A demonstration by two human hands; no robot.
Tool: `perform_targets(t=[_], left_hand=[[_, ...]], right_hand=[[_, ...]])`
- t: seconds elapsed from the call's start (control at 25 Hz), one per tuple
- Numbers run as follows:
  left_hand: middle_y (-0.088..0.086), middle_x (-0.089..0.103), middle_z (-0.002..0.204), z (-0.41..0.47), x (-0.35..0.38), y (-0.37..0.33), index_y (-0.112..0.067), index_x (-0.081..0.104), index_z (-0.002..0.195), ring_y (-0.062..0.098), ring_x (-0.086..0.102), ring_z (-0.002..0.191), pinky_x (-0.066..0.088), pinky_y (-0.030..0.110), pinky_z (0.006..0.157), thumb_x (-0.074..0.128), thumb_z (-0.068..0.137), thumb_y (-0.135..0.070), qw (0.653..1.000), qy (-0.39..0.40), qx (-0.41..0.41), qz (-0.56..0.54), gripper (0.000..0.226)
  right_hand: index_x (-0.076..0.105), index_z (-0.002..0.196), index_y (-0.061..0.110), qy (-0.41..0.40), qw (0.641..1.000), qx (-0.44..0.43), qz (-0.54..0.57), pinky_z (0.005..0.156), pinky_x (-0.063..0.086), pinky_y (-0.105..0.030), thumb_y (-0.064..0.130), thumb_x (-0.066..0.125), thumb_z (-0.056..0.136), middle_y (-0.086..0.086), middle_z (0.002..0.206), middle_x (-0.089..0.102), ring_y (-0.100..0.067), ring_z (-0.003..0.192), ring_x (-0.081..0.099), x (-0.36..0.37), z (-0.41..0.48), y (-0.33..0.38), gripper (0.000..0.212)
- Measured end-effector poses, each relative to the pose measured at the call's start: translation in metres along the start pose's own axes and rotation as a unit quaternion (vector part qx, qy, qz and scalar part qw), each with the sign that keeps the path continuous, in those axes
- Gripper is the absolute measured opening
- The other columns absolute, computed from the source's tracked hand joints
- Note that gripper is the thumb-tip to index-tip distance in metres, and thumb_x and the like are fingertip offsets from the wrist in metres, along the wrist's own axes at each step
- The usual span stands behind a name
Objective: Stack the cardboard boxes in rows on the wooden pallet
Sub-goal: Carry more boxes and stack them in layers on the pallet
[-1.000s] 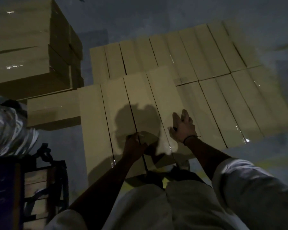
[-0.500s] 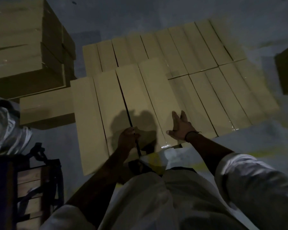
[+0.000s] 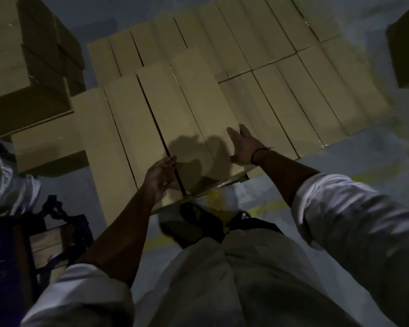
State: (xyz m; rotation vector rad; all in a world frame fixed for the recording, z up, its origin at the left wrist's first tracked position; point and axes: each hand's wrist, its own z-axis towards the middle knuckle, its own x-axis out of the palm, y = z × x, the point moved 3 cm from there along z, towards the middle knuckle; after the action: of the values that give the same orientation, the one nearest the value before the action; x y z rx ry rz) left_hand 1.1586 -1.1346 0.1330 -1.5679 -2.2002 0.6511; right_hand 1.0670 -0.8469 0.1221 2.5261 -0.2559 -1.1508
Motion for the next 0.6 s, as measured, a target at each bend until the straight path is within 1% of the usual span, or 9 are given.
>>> perform_targets(t=[0.12,0.2,0.28,0.32,0.36,0.4,0.48,0.56,0.6], left_hand=[[0.002,0.069,0.106,-0.001,0.006,0.011,-0.01,0.056,0.138,0.012,0.057,0.068,0.045,0.026,0.062,0.048,0.097,0.004,0.999,0.037,-0.013,0.031,0.044],[0.01,0.068,0.109,-0.007,0.029,0.027,-0.002,0.051,0.14,0.008,0.066,0.063,0.05,0.019,0.053,0.045,0.1,0.005,0.992,0.102,-0.011,0.07,0.041],[0.008,0.072,0.099,-0.009,0.057,0.043,0.007,0.053,0.137,0.006,0.068,0.063,0.05,0.015,0.052,0.05,0.099,0.006,0.992,0.084,0.014,0.095,0.038],[0.004,0.075,0.089,-0.009,0.067,0.05,0.009,0.057,0.133,0.012,0.069,0.067,0.051,0.017,0.055,0.056,0.096,0.006,0.993,0.052,0.031,0.1,0.037],[0.004,0.077,0.086,-0.012,0.073,0.053,0.008,0.062,0.128,0.021,0.07,0.078,0.054,0.023,0.063,0.061,0.094,0.002,0.99,0.017,0.053,0.132,0.035],[0.009,0.077,0.095,-0.014,0.074,0.053,0.002,0.068,0.123,0.029,0.07,0.092,0.055,0.029,0.074,0.066,0.093,-0.006,0.975,-0.017,0.085,0.204,0.032],[0.012,0.07,0.117,-0.017,0.056,0.045,-0.012,0.07,0.12,0.032,0.063,0.113,0.049,0.034,0.089,0.068,0.089,-0.025,0.911,-0.104,0.143,0.373,0.034],[0.009,0.055,0.129,-0.018,0.031,0.037,-0.021,0.059,0.129,0.034,0.049,0.123,0.042,0.037,0.092,0.066,0.085,-0.026,0.874,-0.145,0.138,0.442,0.045],[0.01,0.048,0.134,-0.018,0.022,0.034,-0.022,0.054,0.134,0.037,0.043,0.125,0.04,0.04,0.095,0.064,0.084,-0.022,0.864,-0.133,0.135,0.466,0.05]], right_hand=[[0.003,0.16,0.035,0.002,1.0,-0.012,0.0,0.113,0.04,-0.041,0.032,0.081,0.082,-0.004,0.167,-0.017,-0.034,0.147,0.03,-0.002,-0.004,0.002,0.11],[0.004,0.16,0.035,0.003,1.0,-0.024,-0.009,0.111,0.042,-0.04,0.029,0.081,0.083,-0.004,0.167,-0.018,-0.034,0.145,0.035,0.001,-0.007,0.006,0.109],[0.003,0.159,0.036,-0.001,0.999,-0.032,-0.021,0.108,0.045,-0.042,0.028,0.081,0.083,-0.005,0.166,-0.019,-0.035,0.141,0.041,0.005,-0.005,0.009,0.109],[0.003,0.159,0.036,0.001,0.999,-0.029,-0.021,0.108,0.046,-0.043,0.027,0.081,0.082,-0.004,0.166,-0.019,-0.036,0.14,0.041,0.006,-0.004,0.008,0.11],[0.002,0.159,0.036,0.005,1.0,-0.023,-0.017,0.109,0.045,-0.044,0.027,0.081,0.082,-0.004,0.166,-0.02,-0.036,0.142,0.039,0.006,-0.003,0.007,0.11],[0.002,0.159,0.035,0.007,1.0,-0.015,-0.012,0.111,0.043,-0.045,0.027,0.081,0.083,-0.004,0.166,-0.02,-0.036,0.144,0.036,0.004,-0.002,0.005,0.111],[0.002,0.16,0.034,0.013,1.0,-0.007,-0.002,0.114,0.04,-0.045,0.03,0.081,0.082,-0.003,0.166,-0.02,-0.035,0.147,0.03,0.002,-0.001,0.002,0.111],[0.002,0.16,0.034,0.012,1.0,-0.01,0.003,0.115,0.039,-0.044,0.033,0.081,0.082,-0.003,0.166,-0.02,-0.035,0.148,0.029,0.003,-0.001,0.0,0.111],[0.002,0.16,0.034,0.01,1.0,-0.012,0.006,0.115,0.038,-0.043,0.033,0.081,0.082,-0.003,0.166,-0.02,-0.034,0.148,0.029,0.004,-0.001,0.0,0.111]])
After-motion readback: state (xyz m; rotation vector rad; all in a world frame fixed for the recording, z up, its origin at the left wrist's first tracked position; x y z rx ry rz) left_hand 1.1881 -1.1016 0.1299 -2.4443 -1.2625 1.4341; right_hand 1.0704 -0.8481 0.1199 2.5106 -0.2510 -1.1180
